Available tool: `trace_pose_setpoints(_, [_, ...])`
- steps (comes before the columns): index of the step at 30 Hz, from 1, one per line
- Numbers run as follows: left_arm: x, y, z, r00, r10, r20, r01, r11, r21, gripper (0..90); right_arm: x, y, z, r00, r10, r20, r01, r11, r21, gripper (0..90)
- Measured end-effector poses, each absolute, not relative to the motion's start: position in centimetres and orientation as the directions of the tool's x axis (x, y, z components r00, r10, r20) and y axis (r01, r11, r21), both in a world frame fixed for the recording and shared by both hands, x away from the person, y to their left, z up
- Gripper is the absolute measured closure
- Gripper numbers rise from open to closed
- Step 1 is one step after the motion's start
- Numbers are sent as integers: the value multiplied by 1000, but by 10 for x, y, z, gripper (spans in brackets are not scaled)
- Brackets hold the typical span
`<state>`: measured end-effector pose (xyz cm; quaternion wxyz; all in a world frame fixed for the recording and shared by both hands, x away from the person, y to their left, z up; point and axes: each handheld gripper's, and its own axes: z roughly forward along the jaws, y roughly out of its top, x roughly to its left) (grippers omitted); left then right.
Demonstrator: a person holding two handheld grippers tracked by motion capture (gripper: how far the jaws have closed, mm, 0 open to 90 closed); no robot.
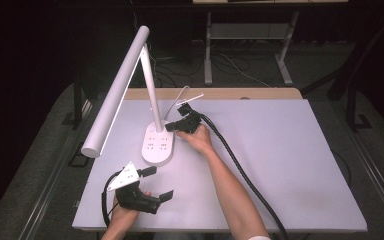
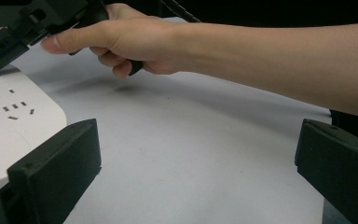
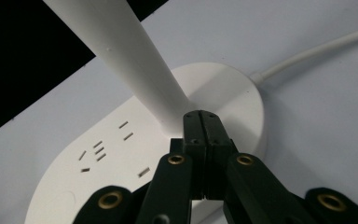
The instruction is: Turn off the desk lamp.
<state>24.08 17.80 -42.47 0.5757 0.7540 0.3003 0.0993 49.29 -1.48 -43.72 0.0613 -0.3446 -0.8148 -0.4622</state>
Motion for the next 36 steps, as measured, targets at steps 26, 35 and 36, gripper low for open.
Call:
trace_pose_setpoints(26, [242,179,-425,799,567,-200,343,-158,926,0,488,-13,-433,-761,541,358,593,356,722,900])
trace_pose_setpoints(35, [242,179,-425,796,571,-201,348,-160,924,0,485,-6,-432,-766,538,353,591,370,717,900])
trace_pose_setpoints(36, [242,179,-425,796,571,-200,348,-161,924,0,485,-6,-432,-764,541,352,592,370,716,900])
